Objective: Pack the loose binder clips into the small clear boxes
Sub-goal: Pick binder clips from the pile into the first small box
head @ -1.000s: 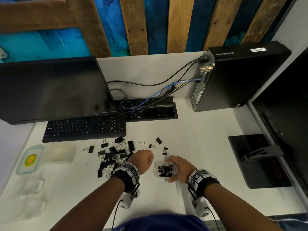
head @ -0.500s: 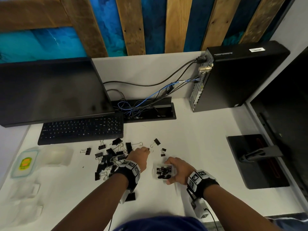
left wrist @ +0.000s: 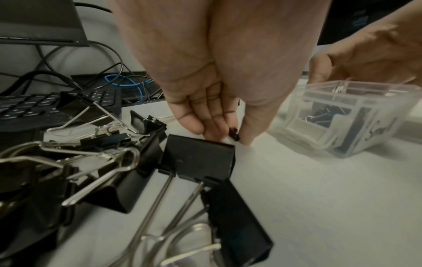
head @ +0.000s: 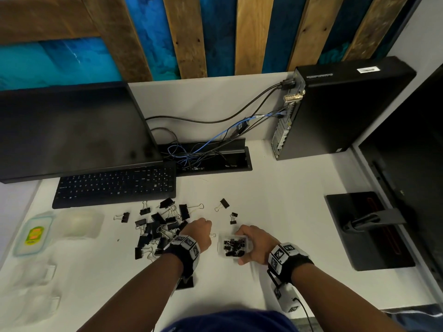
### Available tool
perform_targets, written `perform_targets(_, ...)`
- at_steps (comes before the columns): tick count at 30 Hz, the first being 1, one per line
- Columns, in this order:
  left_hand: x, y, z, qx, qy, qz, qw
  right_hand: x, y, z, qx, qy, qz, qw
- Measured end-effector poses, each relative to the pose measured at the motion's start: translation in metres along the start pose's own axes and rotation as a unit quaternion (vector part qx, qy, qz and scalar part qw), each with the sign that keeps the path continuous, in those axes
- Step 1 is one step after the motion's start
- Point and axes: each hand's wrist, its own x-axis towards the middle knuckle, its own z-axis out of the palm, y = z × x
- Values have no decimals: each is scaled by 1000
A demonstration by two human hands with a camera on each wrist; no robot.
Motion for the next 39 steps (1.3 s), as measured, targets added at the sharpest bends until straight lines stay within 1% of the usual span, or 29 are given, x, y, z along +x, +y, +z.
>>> perform_targets(2,-3,3,-3,-30,25,-13,999,0,0,0,0,-1,-1,1000)
perform_targets(4,-7,5,-7,-86,62,-29,994,1,0,0,-3,2,-2,1000)
perform_targets(5,-8,5,-8,-120,80,-27,989,1,0,0,-5,3,-1,1000)
perform_targets(6,-9,6,-9,-153,87,-14,984,1,-1,0,-6,3,-1,1000)
perform_targets(8,-11,8,-12,-204,58,38,977,1,-1,0,-10,2,-2,1000)
perform_targets(9,-13,10,-14,-212,42,64,974,1,-1,0,-12,2,-3,1000)
perform_targets(11,-17,14,-15,-208,37,88,974,1,-2,-1,-11,-1,-4,1000)
perform_targets(13,-18,17,-14,-212,47,84,972,0,-2,0,-9,-1,-6,1000)
perform_targets(14,-19,18,-14,-215,39,82,972,0,-2,0,-8,0,-5,1000)
perform_targets(17,-20,17,-8,-173,-27,108,978,-1,-2,0,-5,3,-4,1000)
perform_targets(19,-22,18,-6,-125,-48,119,984,-1,-2,0,-1,-1,-4,1000)
perform_targets(23,-23,17,1,-82,-21,102,991,1,-2,1,-6,-1,-14,1000)
perform_targets(26,-24,11,-3,-70,-14,73,995,3,-5,0,24,-7,-40,999)
perform_targets(28,-26,3,-8,-55,-4,59,997,7,-11,-5,33,26,-52,998)
perform_targets(30,-28,-8,-10,-60,-5,50,997,12,-16,-13,2,82,-65,995)
perform_targets(32,-29,-17,-10,-78,-4,44,996,18,-19,-22,-55,99,-75,991)
perform_targets(34,-30,-19,-10,-84,9,46,995,27,-22,-28,-131,70,-80,986)
perform_targets(37,-29,-16,-12,-75,20,37,996,36,-26,-28,-237,3,-55,970)
perform_targets(39,-29,-13,-13,-67,19,28,997,38,-26,-25,-285,-15,-43,957)
